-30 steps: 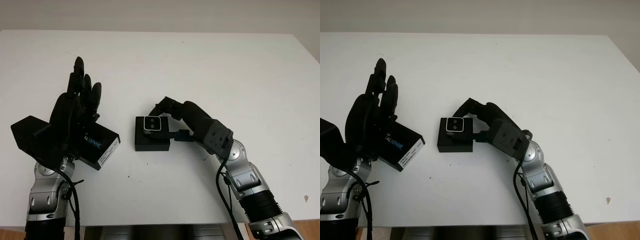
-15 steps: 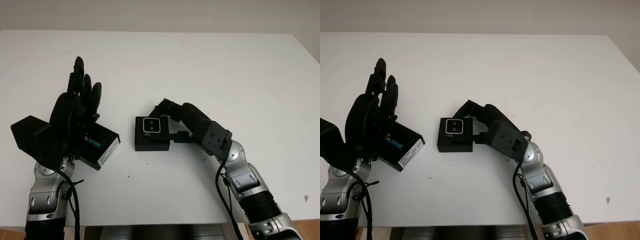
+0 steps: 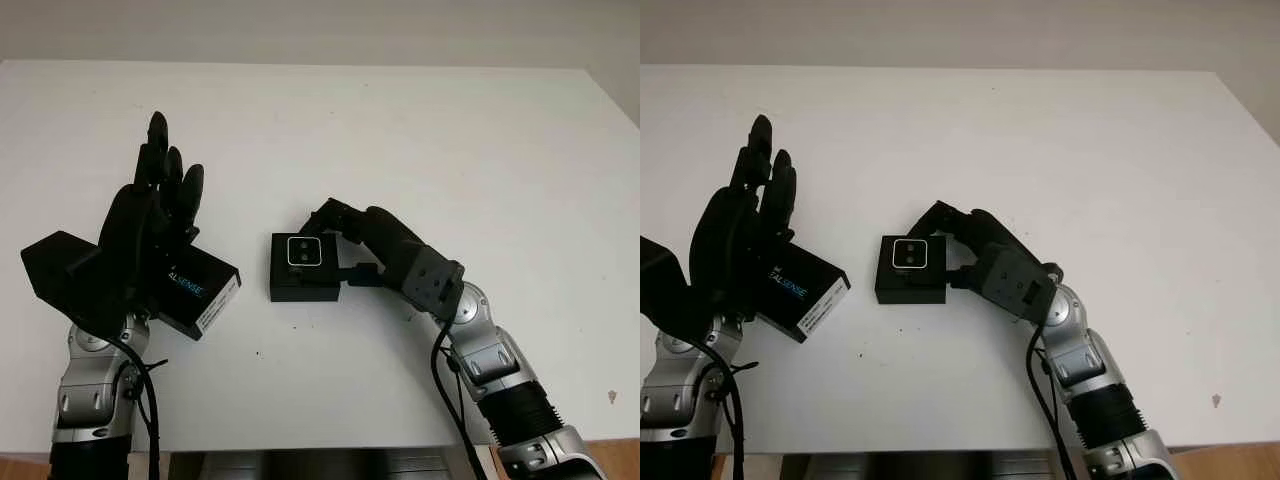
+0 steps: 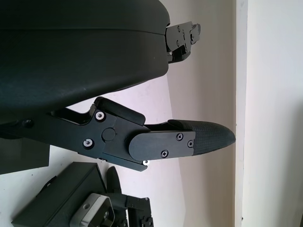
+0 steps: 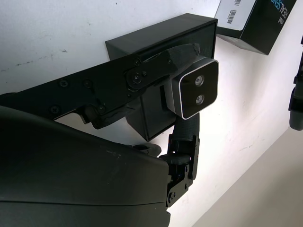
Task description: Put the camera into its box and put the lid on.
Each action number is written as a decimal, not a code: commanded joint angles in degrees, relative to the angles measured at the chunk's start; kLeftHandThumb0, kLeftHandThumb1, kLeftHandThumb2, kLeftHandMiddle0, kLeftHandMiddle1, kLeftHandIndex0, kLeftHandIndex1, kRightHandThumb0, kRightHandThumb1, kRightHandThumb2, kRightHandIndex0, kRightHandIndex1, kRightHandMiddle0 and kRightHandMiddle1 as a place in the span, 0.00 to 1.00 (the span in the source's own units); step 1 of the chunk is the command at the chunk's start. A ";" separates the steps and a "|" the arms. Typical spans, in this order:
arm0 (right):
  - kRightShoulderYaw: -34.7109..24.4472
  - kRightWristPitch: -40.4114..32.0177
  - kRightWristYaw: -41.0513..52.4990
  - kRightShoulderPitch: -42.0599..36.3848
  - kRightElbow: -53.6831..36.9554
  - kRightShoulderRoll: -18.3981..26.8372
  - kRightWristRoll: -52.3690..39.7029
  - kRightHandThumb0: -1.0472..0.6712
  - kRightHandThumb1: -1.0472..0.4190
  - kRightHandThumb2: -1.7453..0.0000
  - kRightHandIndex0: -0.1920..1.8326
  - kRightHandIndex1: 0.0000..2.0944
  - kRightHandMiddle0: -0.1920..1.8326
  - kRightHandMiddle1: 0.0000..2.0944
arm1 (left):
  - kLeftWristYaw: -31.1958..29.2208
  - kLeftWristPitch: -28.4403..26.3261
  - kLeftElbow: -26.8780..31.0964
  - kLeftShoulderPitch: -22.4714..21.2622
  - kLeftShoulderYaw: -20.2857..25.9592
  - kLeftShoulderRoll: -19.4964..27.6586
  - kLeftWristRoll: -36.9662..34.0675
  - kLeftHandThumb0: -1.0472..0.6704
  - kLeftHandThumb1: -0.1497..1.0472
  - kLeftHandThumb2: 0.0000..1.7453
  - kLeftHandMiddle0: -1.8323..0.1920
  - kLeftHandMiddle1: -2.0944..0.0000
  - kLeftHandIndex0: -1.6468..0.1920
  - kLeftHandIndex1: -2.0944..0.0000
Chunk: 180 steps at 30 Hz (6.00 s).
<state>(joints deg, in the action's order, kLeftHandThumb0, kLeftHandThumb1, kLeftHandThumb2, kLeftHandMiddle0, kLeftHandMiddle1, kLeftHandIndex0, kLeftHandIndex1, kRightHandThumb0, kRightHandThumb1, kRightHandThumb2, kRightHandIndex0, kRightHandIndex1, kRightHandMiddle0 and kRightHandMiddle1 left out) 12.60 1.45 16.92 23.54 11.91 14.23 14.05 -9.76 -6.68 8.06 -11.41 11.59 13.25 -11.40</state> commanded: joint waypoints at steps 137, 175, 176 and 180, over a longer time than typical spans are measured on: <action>5.71 17.28 -27.23 -3.07 3.16 4.46 27.74 0.35 0.05 0.97 0.34 0.09 0.32 0.69 | -1.07 0.79 2.34 1.53 0.29 -0.23 -2.07 0.17 1.00 0.22 1.00 1.00 1.00 1.00; 2.68 22.26 -30.26 -1.24 5.41 -1.49 16.20 0.38 0.06 0.97 0.25 0.31 0.29 0.76 | -1.11 1.99 1.86 2.27 -0.39 -0.70 -1.45 0.17 1.00 0.23 1.00 1.00 1.00 1.00; 2.47 21.27 -28.62 -1.23 4.72 -1.26 15.51 0.37 0.05 0.97 0.24 0.31 0.29 0.76 | -1.16 2.04 1.87 2.28 -0.39 -0.70 -1.49 0.18 1.00 0.23 1.00 1.00 1.00 1.00; 1.55 15.28 -21.85 -1.56 0.18 -0.21 14.46 0.36 0.04 0.97 0.22 0.29 0.28 0.77 | -1.19 1.89 2.12 2.34 -0.50 -0.53 -1.32 0.17 1.00 0.23 1.00 1.00 1.00 1.00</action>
<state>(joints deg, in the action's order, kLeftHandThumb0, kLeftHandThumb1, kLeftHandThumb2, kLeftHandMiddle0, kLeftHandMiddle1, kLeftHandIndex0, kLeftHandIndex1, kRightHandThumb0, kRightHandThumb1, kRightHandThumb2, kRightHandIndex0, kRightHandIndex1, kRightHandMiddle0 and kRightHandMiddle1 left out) 14.88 17.85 -5.93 21.55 14.49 13.57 29.09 -10.89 -5.04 9.84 -9.23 11.37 12.69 -12.94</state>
